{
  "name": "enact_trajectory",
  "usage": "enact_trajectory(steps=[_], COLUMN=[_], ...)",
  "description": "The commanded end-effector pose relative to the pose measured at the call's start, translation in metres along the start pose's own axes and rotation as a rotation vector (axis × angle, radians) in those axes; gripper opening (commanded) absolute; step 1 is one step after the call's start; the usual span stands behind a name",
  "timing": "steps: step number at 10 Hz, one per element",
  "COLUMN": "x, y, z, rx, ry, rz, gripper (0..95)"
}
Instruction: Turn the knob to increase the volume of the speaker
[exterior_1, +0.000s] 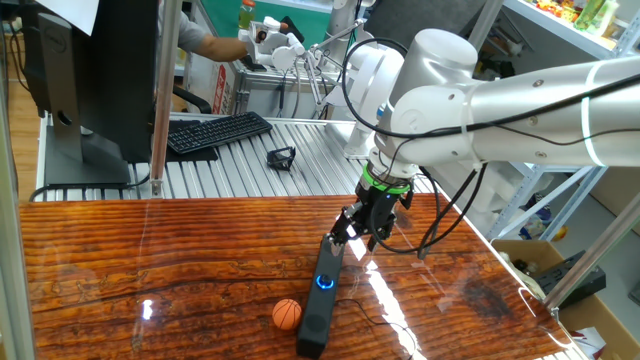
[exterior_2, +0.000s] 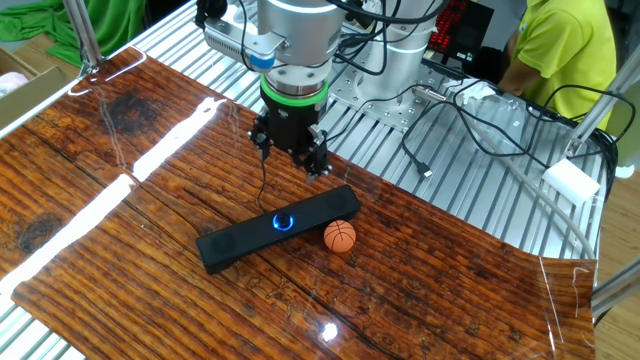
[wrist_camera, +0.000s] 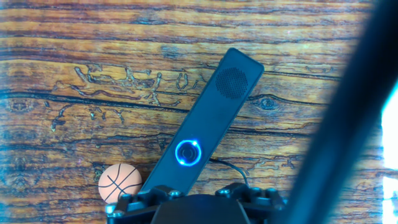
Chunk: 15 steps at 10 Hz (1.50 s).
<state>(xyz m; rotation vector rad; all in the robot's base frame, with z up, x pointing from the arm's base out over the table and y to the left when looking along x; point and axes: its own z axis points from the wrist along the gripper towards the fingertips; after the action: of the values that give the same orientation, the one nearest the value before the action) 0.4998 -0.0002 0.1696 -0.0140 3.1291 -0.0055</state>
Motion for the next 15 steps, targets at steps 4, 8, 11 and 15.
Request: enact_trajectory(steps=[4,8,11,15], x=[-0.0002,-0.0002,-0.0003,-0.0004], y=[0.0002,0.0003,0.0003,0.0005], z=[-0.0003,-0.0003,-0.0002,0.0002], rx=[-0.002,-0.002,-0.001,0.009], ry=[0.005,0.003,0.002,0.003], rz=[-0.009,-0.042,-0.096,-0.188], gripper=[0.0,0.0,0.0,0.0])
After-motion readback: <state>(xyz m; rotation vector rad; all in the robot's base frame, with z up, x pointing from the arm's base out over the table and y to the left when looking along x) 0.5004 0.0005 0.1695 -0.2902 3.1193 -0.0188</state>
